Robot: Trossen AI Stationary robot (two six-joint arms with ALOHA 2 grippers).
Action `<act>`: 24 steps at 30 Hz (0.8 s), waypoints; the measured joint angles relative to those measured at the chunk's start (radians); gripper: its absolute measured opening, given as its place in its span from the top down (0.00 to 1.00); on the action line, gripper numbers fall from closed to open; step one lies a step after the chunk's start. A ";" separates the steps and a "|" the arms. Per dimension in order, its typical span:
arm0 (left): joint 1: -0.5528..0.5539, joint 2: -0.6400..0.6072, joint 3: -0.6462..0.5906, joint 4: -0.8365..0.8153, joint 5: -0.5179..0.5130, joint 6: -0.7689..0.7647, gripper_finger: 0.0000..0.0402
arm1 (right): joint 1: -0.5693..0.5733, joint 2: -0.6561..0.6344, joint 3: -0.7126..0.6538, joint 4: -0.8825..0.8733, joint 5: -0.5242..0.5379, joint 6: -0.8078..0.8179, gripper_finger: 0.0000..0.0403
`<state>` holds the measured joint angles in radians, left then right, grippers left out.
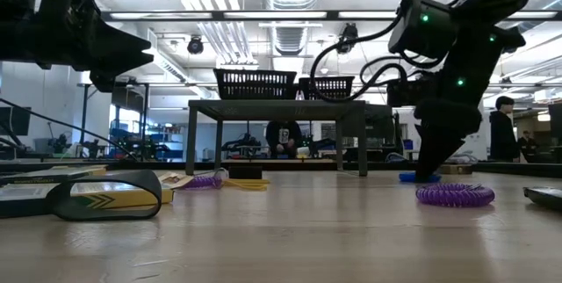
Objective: Pick & Place Office Desk Supplies
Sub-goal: Put the blue spring keychain into the right black bin
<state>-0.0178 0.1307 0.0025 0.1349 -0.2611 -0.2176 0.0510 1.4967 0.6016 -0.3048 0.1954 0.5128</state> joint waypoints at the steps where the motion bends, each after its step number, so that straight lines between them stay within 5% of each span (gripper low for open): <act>1: 0.000 0.000 0.000 0.000 0.000 0.000 0.62 | 0.008 0.001 0.000 0.013 0.000 -0.002 0.85; 7: 0.000 0.000 0.000 0.008 0.000 -0.019 0.62 | 0.060 0.004 0.008 0.194 -0.063 -0.002 0.96; 18: 0.000 0.003 0.000 0.058 0.000 -0.019 0.62 | 0.082 0.056 0.024 0.934 -0.048 -0.210 0.95; 24: 0.000 0.005 0.000 0.055 0.000 -0.019 0.62 | 0.072 0.038 0.178 0.860 -0.028 -0.305 0.96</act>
<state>-0.0181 0.1352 0.0025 0.1901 -0.2611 -0.2371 0.1231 1.5347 0.7794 0.5550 0.1669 0.2078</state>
